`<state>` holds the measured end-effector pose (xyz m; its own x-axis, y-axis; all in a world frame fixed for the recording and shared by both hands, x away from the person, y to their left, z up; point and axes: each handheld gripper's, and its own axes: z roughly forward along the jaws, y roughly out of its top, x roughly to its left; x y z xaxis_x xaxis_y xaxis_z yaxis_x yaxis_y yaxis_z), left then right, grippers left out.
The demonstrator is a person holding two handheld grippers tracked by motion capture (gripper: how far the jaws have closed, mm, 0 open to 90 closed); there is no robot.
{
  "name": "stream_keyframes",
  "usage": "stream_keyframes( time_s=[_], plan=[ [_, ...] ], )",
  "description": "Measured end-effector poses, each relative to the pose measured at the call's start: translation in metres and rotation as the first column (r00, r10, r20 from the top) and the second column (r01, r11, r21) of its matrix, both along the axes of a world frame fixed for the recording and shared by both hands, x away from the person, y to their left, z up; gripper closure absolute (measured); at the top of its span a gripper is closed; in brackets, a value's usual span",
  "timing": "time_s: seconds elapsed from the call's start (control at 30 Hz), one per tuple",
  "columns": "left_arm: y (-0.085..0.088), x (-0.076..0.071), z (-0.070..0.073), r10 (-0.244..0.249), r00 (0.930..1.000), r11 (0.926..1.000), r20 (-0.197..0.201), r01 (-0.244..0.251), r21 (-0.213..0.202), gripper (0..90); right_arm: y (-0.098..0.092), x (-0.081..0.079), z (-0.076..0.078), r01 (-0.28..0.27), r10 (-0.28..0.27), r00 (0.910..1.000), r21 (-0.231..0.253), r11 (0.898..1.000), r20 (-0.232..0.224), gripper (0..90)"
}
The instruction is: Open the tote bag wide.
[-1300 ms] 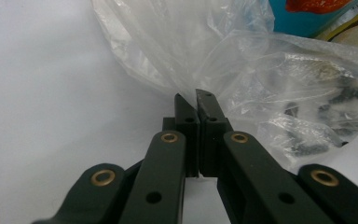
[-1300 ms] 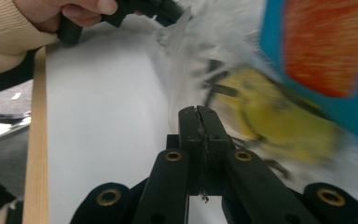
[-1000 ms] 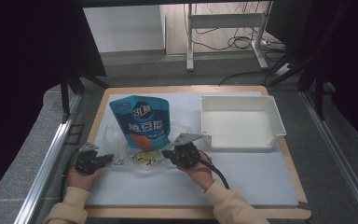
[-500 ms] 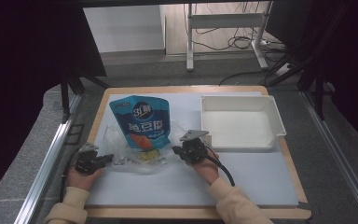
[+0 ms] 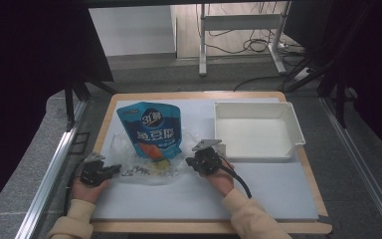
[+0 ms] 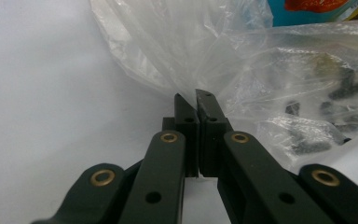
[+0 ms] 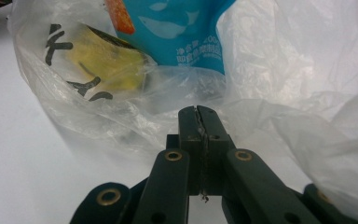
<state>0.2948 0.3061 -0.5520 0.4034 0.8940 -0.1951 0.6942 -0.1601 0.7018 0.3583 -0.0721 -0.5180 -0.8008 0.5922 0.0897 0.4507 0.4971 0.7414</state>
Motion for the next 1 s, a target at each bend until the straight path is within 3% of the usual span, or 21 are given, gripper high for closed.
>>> stream_keyframes(
  time_s=[0.23, 0.4, 0.57, 0.73, 1.0],
  plan=[
    [0.000, 0.000, 0.000, 0.000, 1.0000, 1.0000, 0.001, 0.000, 0.001, 88.8, -0.001, 0.000, 0.000, 0.004, -0.004, 1.0000, -0.002, 1.000, 0.001, 88.7],
    [0.000, 0.000, 0.000, -0.001, 1.0000, 1.0000, 0.000, 0.001, 0.001, 88.8, -0.001, -0.004, 0.013, 0.002, -0.003, 0.9991, 0.030, 1.000, 0.043, 88.7],
    [0.000, 0.000, 0.000, -0.001, 1.0000, 1.0000, 0.001, 0.001, 0.001, 88.8, -0.001, -0.006, 0.021, 0.000, -0.003, 0.9985, 0.062, 0.998, 0.054, 88.7],
    [-0.001, 0.000, 0.000, 0.003, 1.0000, 1.0000, 0.002, -0.003, -0.003, 88.7, 0.003, -0.006, 0.042, -0.013, 0.002, 0.9970, 0.133, 0.991, 0.078, 88.8],
    [-0.001, 0.000, 0.000, 0.000, 1.0000, 1.0000, 0.004, 0.000, -0.001, 88.7, 0.017, 0.007, 0.058, -0.017, 0.002, 0.9947, 0.148, 0.989, 0.102, 88.7]
  ],
)
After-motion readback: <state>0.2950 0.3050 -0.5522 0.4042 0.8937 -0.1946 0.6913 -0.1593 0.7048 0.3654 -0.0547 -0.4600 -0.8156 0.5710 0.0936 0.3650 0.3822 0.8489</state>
